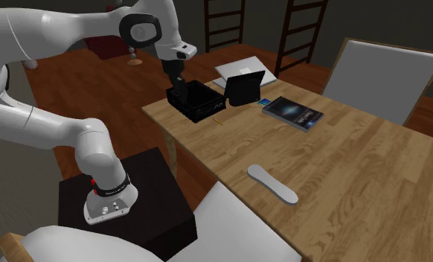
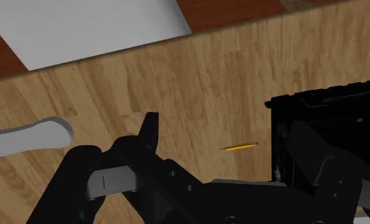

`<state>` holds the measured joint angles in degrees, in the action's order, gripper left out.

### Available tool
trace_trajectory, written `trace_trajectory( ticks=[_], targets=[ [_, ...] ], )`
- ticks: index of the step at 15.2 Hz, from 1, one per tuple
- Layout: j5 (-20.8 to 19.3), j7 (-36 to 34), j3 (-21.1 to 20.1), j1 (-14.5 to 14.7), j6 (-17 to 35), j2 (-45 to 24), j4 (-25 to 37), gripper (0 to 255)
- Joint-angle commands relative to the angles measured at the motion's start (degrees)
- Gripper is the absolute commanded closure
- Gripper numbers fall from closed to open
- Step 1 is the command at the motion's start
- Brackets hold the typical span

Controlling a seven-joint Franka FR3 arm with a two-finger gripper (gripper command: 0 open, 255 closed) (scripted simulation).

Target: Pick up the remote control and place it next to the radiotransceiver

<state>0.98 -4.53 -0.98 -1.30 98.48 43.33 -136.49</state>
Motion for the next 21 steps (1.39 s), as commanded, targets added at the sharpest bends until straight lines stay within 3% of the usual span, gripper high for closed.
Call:
trace_trajectory(
  ticks=[1,11,21],
  targets=[
    [0.00,0.00,0.00,0.00,0.00,0.00,0.00,0],
    [-1.04,-9.81,2.32,-6.79,11.18,-19.18,6.78,0],
    [-0.82,-18.59,6.38,-12.23,17.71,-37.07,16.81,0]
  ],
)
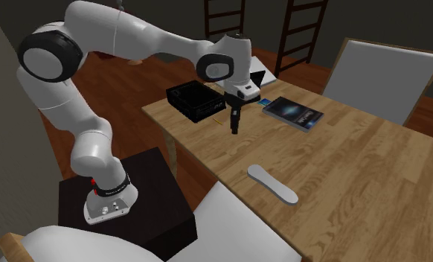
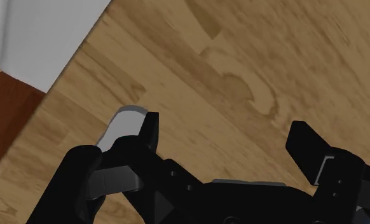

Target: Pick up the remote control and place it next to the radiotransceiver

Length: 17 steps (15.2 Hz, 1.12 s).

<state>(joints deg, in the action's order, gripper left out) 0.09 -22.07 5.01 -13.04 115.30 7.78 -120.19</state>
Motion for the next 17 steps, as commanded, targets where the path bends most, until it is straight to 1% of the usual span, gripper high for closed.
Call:
trace_trajectory(
  ticks=[1,8,17],
  targets=[
    [0.24,-1.83,0.88,-0.98,1.33,-3.21,1.62,0],
    [2.21,-6.82,4.36,-4.55,3.53,-14.58,9.67,0],
    [6.50,-12.42,8.53,-9.91,4.62,-28.04,20.17,0]
  ],
)
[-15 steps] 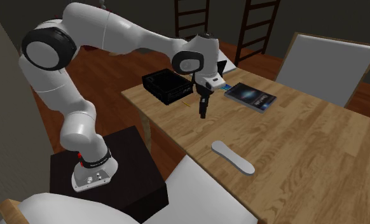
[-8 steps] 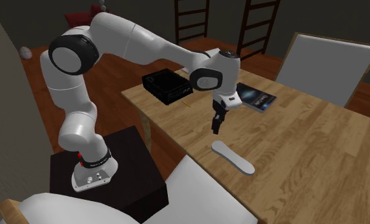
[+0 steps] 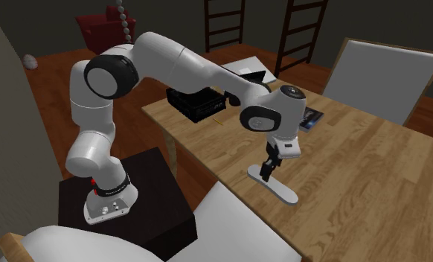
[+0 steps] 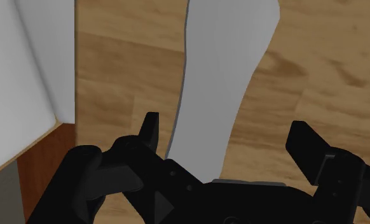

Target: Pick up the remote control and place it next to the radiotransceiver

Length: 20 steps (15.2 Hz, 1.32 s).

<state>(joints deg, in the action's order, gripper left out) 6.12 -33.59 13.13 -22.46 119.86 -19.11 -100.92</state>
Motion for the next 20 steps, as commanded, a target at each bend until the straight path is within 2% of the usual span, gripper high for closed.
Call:
trace_trajectory(
  ticks=[1,9,16,17,20],
  targets=[
    [0.74,-1.19,0.60,-0.82,0.08,-1.83,1.45,0],
    [1.62,-0.63,0.19,-0.99,4.90,-4.42,-0.86,0],
    [1.62,-0.63,0.19,-0.99,4.89,-4.43,-0.85,0],
    [1.62,-0.63,0.19,-0.99,4.89,-4.43,-0.85,255],
    [1.62,-0.64,0.19,-0.99,4.89,-4.43,-0.85,255]
  ],
)
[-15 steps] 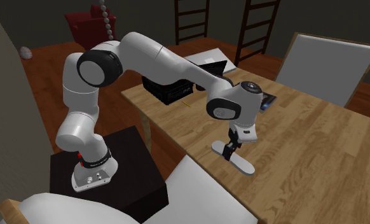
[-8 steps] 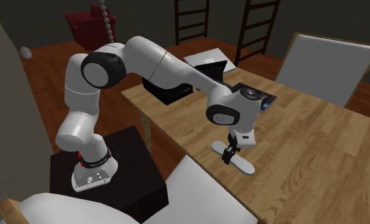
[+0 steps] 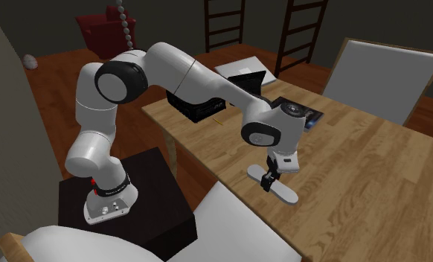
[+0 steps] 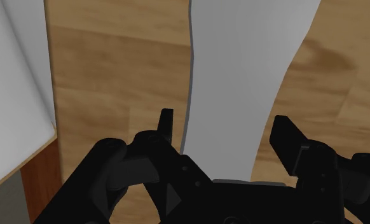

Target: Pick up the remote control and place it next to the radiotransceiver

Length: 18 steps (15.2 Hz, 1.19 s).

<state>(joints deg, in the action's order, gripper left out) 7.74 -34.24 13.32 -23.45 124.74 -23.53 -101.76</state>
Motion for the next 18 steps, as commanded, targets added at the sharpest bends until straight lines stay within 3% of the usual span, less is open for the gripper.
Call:
trace_trajectory(
  ticks=[1,6,18],
  targets=[
    [0.00,0.01,0.00,0.00,0.00,-0.01,0.00,255],
    [0.00,0.01,0.00,0.00,0.01,-0.01,0.00,255],
    [-1.31,-0.94,0.56,0.29,-7.75,3.79,4.08,255]
  ],
)
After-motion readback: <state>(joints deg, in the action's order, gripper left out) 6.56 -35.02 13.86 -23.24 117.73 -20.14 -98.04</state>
